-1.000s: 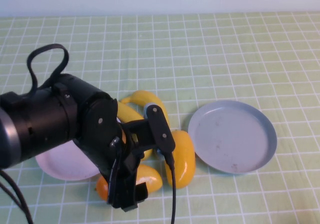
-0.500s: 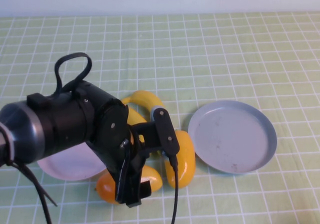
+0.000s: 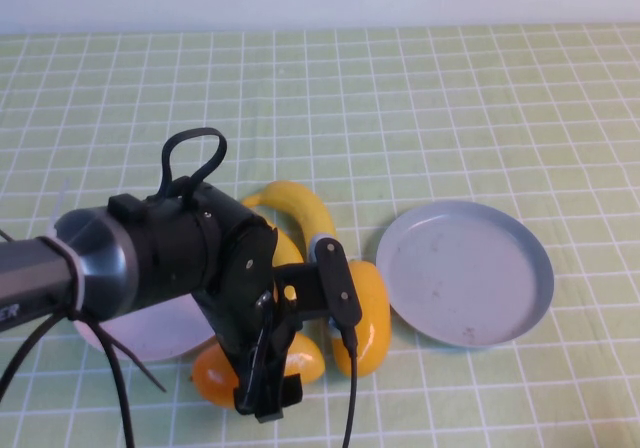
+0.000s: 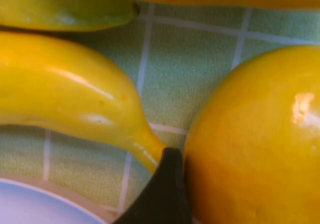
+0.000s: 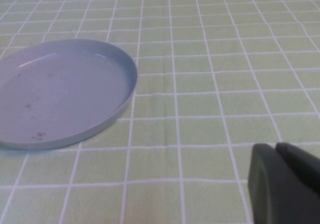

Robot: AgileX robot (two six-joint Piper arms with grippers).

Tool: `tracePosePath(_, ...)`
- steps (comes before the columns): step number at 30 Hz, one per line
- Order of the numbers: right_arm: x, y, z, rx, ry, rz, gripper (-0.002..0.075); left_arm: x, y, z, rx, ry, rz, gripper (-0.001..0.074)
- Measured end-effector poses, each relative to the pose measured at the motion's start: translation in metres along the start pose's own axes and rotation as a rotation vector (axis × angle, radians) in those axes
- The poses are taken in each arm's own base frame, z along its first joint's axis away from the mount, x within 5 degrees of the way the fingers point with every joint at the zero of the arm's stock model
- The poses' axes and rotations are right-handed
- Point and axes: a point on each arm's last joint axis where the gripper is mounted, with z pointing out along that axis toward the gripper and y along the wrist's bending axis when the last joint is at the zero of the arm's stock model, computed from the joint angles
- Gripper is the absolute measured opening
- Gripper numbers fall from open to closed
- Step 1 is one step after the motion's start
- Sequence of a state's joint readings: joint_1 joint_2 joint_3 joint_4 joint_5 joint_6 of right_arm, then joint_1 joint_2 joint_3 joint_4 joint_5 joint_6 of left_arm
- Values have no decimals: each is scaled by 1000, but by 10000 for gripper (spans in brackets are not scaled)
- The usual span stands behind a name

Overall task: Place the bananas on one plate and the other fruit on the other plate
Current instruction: Put one type of fruit in the left plate

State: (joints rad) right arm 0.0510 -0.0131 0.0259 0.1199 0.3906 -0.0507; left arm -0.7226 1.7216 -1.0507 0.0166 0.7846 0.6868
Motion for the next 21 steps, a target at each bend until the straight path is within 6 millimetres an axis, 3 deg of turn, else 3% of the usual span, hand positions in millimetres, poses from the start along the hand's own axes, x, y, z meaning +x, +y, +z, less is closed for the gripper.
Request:
tracePosePath(3, 0, 0, 0, 0, 0, 0, -15, 0, 0, 0, 0, 0, 0, 622)
tracePosePath(5, 0, 0, 0, 0, 0, 0, -15, 0, 0, 0, 0, -1, 0, 551)
tracePosePath(14, 0, 0, 0, 0, 0, 0, -15, 3, -3, -7, 18, 23, -6, 543)
tracePosePath(21, 0, 0, 0, 0, 0, 0, -15, 17, 4, -63, -118, -40, -362, 543)
